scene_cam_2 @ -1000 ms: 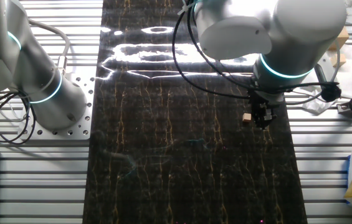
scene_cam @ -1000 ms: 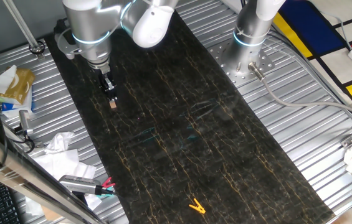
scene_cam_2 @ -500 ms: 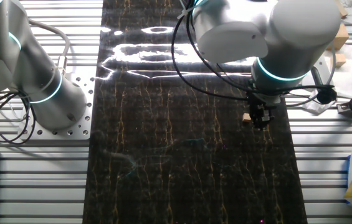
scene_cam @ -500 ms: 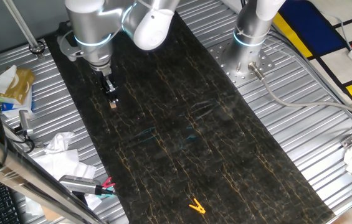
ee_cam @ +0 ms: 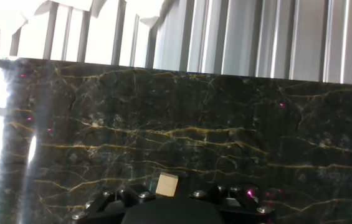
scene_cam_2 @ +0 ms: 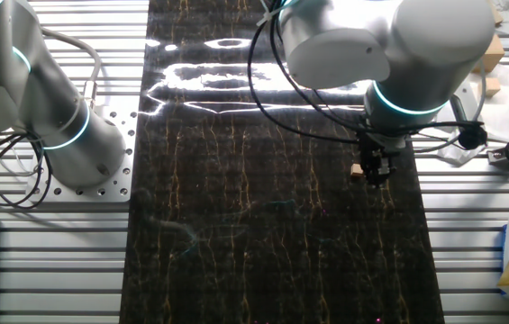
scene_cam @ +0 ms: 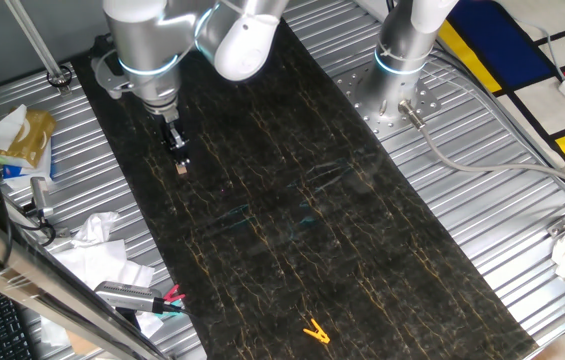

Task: Use the gripper to push the small block from left to right

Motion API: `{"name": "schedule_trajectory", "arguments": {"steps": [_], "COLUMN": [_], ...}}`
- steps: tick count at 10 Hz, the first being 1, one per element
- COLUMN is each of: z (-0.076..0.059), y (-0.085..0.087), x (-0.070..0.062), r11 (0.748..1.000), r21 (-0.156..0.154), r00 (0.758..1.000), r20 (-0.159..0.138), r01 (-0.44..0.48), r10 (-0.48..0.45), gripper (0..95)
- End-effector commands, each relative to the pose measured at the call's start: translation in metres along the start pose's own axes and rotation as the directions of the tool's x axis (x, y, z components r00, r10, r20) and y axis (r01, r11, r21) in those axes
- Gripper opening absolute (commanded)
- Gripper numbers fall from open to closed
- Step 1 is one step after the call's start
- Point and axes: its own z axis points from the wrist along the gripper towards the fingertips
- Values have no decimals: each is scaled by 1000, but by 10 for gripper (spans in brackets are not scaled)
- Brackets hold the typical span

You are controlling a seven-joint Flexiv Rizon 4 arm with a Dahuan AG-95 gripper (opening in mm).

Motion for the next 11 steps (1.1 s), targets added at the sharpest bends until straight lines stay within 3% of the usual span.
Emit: {"name": "schedule_trajectory", "arguments": {"steps": [1,5,9,10,11], "z": [-1,4,4,4,4], "y": [0,0,0,0,0], "x": [1,10,11,11,11], "r11": [1000,1000,1000,1000,1000], "r21": [4,10,14,12,9], "r00": [1000,1000,1000,1000,1000], "r20": [1,-2,-5,-2,-2], "r01": [-7,10,-7,-7,-2], "r10": [7,-10,8,7,2], "gripper": [570,570,570,760,760]}}
